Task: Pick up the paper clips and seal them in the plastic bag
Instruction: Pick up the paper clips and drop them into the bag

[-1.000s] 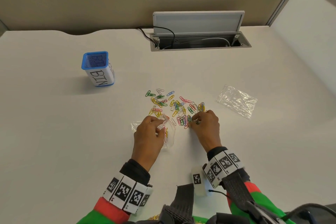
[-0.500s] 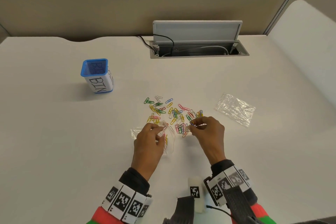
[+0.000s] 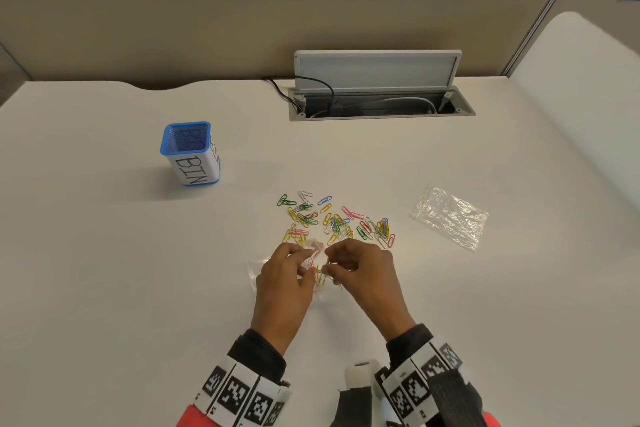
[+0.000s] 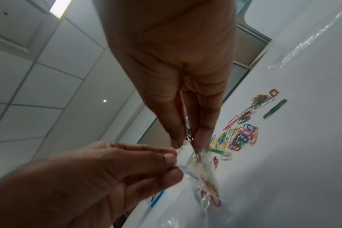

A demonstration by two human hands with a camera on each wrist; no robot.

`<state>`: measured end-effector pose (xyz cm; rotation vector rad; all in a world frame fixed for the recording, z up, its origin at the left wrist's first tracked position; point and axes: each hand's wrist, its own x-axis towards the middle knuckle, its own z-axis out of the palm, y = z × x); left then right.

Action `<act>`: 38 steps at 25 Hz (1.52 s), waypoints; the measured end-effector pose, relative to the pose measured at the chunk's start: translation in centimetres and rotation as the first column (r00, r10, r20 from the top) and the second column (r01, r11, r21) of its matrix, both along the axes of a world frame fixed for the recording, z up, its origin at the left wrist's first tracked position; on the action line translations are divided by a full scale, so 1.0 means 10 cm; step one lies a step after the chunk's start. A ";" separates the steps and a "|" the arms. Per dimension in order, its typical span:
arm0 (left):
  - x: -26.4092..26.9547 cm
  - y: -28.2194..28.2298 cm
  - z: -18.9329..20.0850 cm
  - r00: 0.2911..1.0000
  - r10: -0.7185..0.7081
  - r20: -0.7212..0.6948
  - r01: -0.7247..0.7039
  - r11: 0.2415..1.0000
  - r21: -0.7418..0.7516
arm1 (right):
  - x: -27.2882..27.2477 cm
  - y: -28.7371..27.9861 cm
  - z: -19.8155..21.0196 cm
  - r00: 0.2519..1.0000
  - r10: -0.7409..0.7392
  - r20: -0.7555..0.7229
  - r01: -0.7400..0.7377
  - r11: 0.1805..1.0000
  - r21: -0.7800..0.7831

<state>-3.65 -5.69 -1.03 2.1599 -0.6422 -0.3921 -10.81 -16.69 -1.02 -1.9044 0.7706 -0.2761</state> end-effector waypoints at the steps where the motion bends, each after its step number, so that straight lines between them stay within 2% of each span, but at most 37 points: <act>1: 0.00 0.00 -0.01 1.000 0.004 -0.003 -0.004 1.000 -0.005 | 0.00 -0.01 0.01 1.000 0.013 0.002 -0.013 1.000 0.016; 6: -0.01 -0.01 -0.01 1.000 0.009 -0.010 -0.010 0.998 -0.057 | -0.01 -0.03 0.05 0.991 0.130 -0.019 -0.131 0.988 -0.080; 10: 0.01 0.02 -0.04 1.000 0.030 -0.001 -0.030 0.995 -0.098 | 0.03 -0.13 0.01 0.990 -0.088 0.114 0.098 0.991 -0.087; 12: 0.04 0.04 -0.05 0.997 0.074 -0.011 -0.074 0.981 -0.177 | 0.05 -0.22 -0.08 0.988 -0.141 0.063 0.150 0.974 -0.172; 14: 0.09 0.08 -0.05 0.984 0.150 -0.094 -0.171 0.944 -0.283 | 0.06 -0.27 -0.17 0.994 -0.090 -0.063 0.065 0.946 -0.318; 16: 0.17 0.10 -0.07 0.933 0.204 -0.297 -0.305 0.884 -0.354 | 0.04 -0.30 -0.24 0.982 -0.025 -0.186 -0.055 0.909 -0.412; 18: 0.22 0.13 -0.09 0.855 0.206 -0.476 -0.410 0.830 -0.378 | 0.02 -0.30 -0.28 0.970 0.002 -0.243 -0.116 0.883 -0.455; 20: 0.23 0.14 -0.10 0.849 0.192 -0.492 -0.411 0.824 -0.388 | 0.01 -0.28 -0.30 0.966 0.007 -0.260 -0.135 0.867 -0.479; 22: 0.20 0.14 -0.10 0.901 0.168 -0.399 -0.342 0.841 -0.419 | 0.01 -0.28 -0.31 0.966 -0.005 -0.257 -0.123 0.868 -0.480; 24: 0.18 0.13 -0.09 0.959 0.152 -0.240 -0.245 0.872 -0.424 | 0.02 -0.29 -0.32 0.972 -0.027 -0.235 -0.085 0.887 -0.454; 27: 0.16 0.10 -0.09 0.987 0.132 -0.091 -0.157 0.913 -0.376 | 0.01 -0.33 -0.33 0.978 -0.086 -0.188 0.012 0.932 -0.363; 29: 0.15 0.08 -0.09 0.989 0.114 -0.090 -0.139 0.925 -0.354 | -0.01 -0.36 -0.33 0.980 -0.150 -0.133 0.114 0.963 -0.243; 32: 0.13 0.05 -0.09 0.988 0.092 -0.124 -0.129 0.935 -0.331 | -0.05 -0.38 -0.30 0.972 -0.227 -0.051 0.221 0.969 -0.108; 38: 0.10 -0.02 -0.07 0.984 0.049 -0.174 -0.102 0.945 -0.312 | -0.07 -0.37 0.00 0.944 -0.306 0.126 0.287 0.946 0.149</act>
